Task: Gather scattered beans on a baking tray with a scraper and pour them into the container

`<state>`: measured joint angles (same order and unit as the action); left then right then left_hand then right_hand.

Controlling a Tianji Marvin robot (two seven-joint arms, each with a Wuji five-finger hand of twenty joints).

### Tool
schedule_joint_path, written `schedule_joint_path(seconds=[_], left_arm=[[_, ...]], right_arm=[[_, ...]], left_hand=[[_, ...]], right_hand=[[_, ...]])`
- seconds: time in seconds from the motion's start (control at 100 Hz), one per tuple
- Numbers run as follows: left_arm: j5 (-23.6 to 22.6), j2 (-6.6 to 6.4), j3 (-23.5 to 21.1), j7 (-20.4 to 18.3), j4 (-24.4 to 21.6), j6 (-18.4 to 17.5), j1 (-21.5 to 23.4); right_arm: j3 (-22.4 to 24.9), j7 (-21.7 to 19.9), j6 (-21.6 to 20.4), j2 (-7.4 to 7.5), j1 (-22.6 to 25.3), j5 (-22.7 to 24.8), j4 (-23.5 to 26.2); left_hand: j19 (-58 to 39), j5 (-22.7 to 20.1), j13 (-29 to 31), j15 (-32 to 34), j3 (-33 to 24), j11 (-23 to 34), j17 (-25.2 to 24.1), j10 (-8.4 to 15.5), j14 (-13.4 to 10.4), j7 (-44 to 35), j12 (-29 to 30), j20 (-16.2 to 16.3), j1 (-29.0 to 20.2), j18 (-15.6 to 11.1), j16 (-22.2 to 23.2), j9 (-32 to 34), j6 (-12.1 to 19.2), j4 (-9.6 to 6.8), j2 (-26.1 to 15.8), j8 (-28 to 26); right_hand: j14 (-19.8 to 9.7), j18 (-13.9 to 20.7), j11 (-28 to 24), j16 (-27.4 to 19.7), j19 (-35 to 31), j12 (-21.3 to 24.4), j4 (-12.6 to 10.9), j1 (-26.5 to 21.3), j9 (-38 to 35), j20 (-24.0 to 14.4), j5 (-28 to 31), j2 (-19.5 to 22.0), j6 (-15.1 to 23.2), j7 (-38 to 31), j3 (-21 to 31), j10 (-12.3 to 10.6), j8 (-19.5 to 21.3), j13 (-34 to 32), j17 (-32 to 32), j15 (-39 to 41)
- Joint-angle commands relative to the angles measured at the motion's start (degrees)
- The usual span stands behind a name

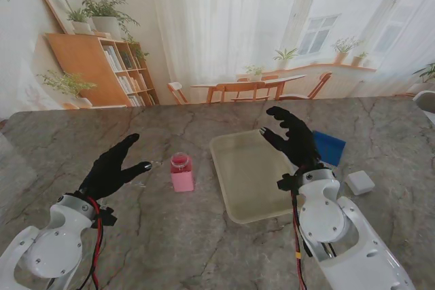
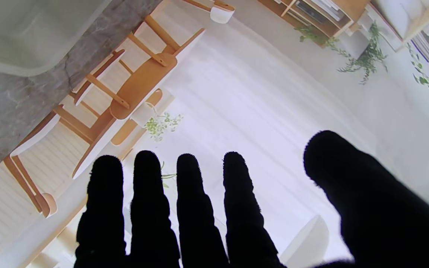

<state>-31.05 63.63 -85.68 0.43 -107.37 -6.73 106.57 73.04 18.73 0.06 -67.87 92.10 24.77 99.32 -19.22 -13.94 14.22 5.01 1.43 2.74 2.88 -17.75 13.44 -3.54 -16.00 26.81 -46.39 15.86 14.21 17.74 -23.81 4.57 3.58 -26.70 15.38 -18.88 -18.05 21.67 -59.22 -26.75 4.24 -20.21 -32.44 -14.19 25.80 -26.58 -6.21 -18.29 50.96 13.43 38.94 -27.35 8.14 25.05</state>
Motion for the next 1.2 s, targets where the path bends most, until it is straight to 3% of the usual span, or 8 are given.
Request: schedule_joint_path(seconds=[0.0,0.16,0.37,0.6,0.81,1.09,1.19], left_arm=[[0.3,-0.30,0.9,-1.6,3.2,-0.4,-0.7],[4.0,-0.75,3.1,-4.5,9.0,-2.6,-4.3],[8.5,-0.76,6.9,-5.8,16.7,-5.9,-9.9],[12.9,-0.77,10.3,-7.6,21.6,-8.6,-13.2],[11.9,-1.63,12.4,-10.1,24.9,-12.6,-15.3],[6.3,-2.11,14.3,-8.9,29.0,-16.4,-18.2],[6.9,-2.02,15.5,-9.0,31.2,-16.7,-19.9]], right_arm=[[-0.4,-0.4,-0.2,-0.54,1.3,-0.1,0.3],[-1.1,0.8,0.1,-1.10,1.8,-2.3,-0.7],[-2.3,0.9,0.9,-1.70,1.1,-6.1,-3.4],[-2.7,1.0,1.2,-2.00,0.6,-7.7,-4.1],[-2.9,0.9,2.1,-2.11,0.6,-8.5,-3.9],[-3.1,1.3,3.3,-2.44,0.6,-9.8,-3.7],[-3.1,1.5,3.6,-2.55,0.5,-10.2,-3.8]], left_hand=[[2.2,3.0,-2.9,-0.9,0.5,-0.9,-1.7,-0.5,0.1,1.0,0.9,-1.9,2.6,-1.6,-1.0,-2.3,-3.3,-3.06,1.6,0.7],[5.1,6.2,-6.0,-1.2,0.3,-1.4,-3.0,-1.3,0.9,2.1,1.7,-3.3,5.9,-1.3,-2.0,-6.4,-5.4,-3.00,1.6,1.7],[7.4,5.8,-8.4,-0.8,0.0,-1.1,-3.8,-2.2,1.6,4.0,1.5,-4.3,7.6,-1.0,-2.3,-8.9,-6.7,-2.99,1.6,5.0],[8.3,5.7,-9.0,-0.7,-0.2,-1.2,-4.4,-2.4,1.8,4.3,1.5,-4.8,7.6,-0.8,-2.4,-9.2,-7.4,-2.86,3.2,6.7],[9.1,5.4,-10.8,-0.2,-0.8,-1.2,-4.5,-3.4,2.6,5.3,1.4,-6.1,7.2,-0.5,-2.5,-11.3,-9.2,-2.54,4.7,13.4],[6.4,5.3,-12.5,-1.3,-1.2,-3.1,-6.2,-4.8,3.7,6.2,2.8,-7.6,5.8,-0.6,-3.0,-12.8,-11.8,-2.68,4.9,23.2],[5.8,5.1,-12.7,-1.9,-1.1,-3.2,-6.6,-5.1,3.9,6.3,4.0,-8.6,5.5,-0.7,-3.0,-12.9,-12.2,-2.75,4.6,25.4]], right_hand=[[-1.8,1.6,-0.4,1.2,0.3,-0.8,0.3,2.1,-0.7,-1.1,1.0,1.5,1.8,-0.5,-1.7,-1.5,1.3,-1.2,0.5,-0.1],[-1.8,1.2,0.6,1.6,1.1,-1.2,0.3,2.0,-2.3,-1.1,2.6,1.0,2.3,-1.7,-1.7,-1.6,1.8,-2.3,1.3,-0.8],[-1.4,0.8,1.2,2.0,1.2,-1.5,0.3,1.3,-3.3,-1.3,3.5,0.5,2.3,-2.1,-1.3,-1.5,2.0,-2.9,1.7,-0.9],[-1.5,0.3,1.5,2.5,1.3,-1.9,0.3,0.8,-3.8,-1.4,3.8,0.6,2.2,-2.1,-1.0,-1.2,2.0,-3.1,2.3,-0.4],[-1.5,0.0,1.5,3.0,1.2,-2.3,0.3,0.4,-4.2,-1.8,4.1,0.7,1.9,-2.2,-1.1,-1.1,2.0,-3.4,2.8,0.3],[-1.5,-0.3,1.2,3.5,0.8,-2.8,0.3,0.0,-4.7,-2.5,4.5,1.1,1.6,-2.3,-1.4,-1.0,2.1,-3.7,3.4,1.2],[-1.5,-0.3,1.1,3.6,0.7,-2.9,0.2,-0.2,-4.9,-2.7,4.7,1.2,1.5,-2.3,-1.4,-1.0,2.1,-3.7,3.5,1.5]])
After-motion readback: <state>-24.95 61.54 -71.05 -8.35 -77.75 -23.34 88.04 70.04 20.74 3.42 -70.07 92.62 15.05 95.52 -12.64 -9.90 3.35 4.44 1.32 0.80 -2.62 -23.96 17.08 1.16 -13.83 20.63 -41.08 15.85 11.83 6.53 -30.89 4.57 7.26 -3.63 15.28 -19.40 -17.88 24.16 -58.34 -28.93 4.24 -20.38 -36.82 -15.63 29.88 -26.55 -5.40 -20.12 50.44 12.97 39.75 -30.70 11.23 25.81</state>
